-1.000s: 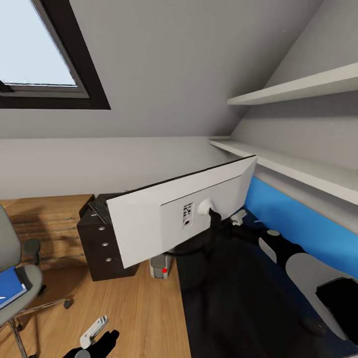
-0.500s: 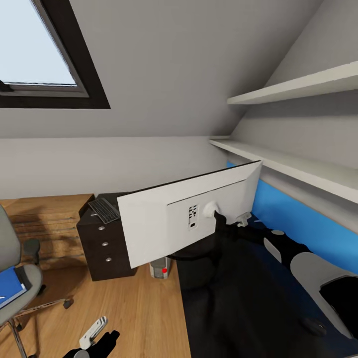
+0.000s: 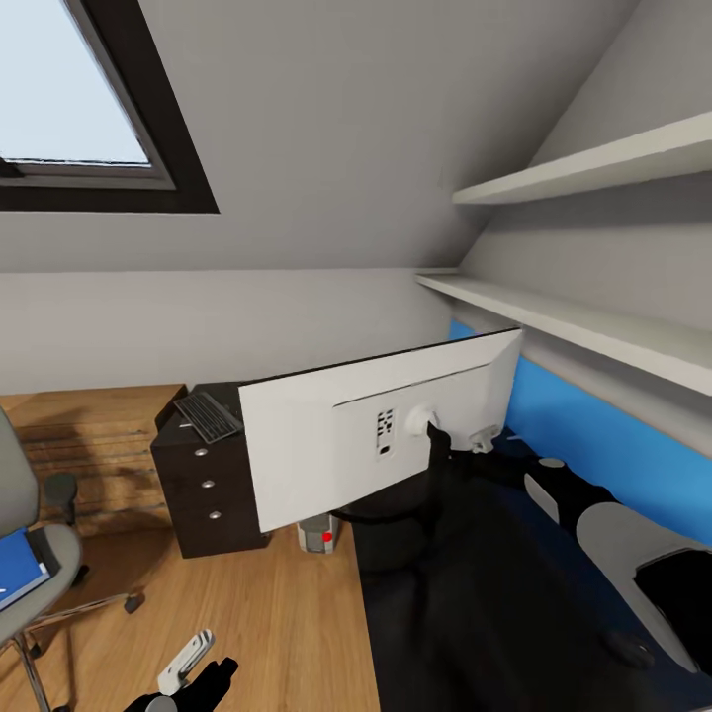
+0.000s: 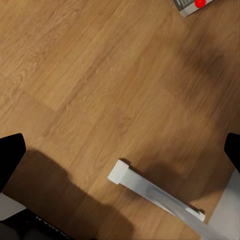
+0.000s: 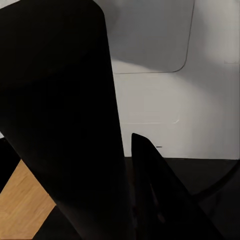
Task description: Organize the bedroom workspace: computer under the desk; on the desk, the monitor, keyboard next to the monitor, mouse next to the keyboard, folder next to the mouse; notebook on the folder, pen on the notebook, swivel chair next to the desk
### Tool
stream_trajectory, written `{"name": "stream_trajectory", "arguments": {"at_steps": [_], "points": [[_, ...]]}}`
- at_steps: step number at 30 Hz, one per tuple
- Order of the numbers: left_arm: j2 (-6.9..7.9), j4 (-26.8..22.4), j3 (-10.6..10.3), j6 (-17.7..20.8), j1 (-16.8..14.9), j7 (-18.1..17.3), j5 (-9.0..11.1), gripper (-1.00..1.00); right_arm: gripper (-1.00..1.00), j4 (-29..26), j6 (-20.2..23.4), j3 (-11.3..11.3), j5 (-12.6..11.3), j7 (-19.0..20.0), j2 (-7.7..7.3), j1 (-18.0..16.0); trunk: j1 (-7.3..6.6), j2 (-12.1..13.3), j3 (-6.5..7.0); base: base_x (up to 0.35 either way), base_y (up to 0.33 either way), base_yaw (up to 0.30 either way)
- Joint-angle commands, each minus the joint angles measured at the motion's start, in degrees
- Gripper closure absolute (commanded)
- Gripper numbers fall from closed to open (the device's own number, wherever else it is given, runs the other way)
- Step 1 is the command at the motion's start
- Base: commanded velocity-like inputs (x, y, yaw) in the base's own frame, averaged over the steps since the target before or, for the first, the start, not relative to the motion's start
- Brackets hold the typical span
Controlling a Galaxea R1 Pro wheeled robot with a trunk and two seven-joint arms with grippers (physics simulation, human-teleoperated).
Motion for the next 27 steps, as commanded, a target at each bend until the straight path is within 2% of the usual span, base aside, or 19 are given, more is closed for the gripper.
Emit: {"name": "stream_trajectory", "arguments": {"at_steps": [1,14,23,27], "points": [[-0.01,-0.1,0.01,0.16,-0.03,0.42,0.54,-1.0,1.0,-0.54,0.18,-1.41,-1.64,-0.09,-0.04,-0.11,0.24,-0.53,-0.27,0.0,0.0,0.0],[0.0,-0.06,0.02,0.17,-0.03,0.42,0.56,-1.0,1.0,-0.54,0.98,-1.41,-1.68,-1.08,0.01,-0.1,3.09,-5.74,-2.6,0.0,0.0,0.0],[0.16,-0.31,-0.27,0.06,0.15,0.22,0.01,-1.0,1.0,-0.65,0.93,-1.36,-1.64,-1.53,0.02,-0.1,3.09,-5.74,-2.6,0.0,0.0,0.0],[0.23,-0.27,-0.41,-0.35,1.38,0.27,-0.31,-1.0,1.0,-0.68,0.92,-1.35,-1.63,-1.57,0.02,-0.07,3.09,-5.74,-2.6,0.0,-0.072,0.0]]}}
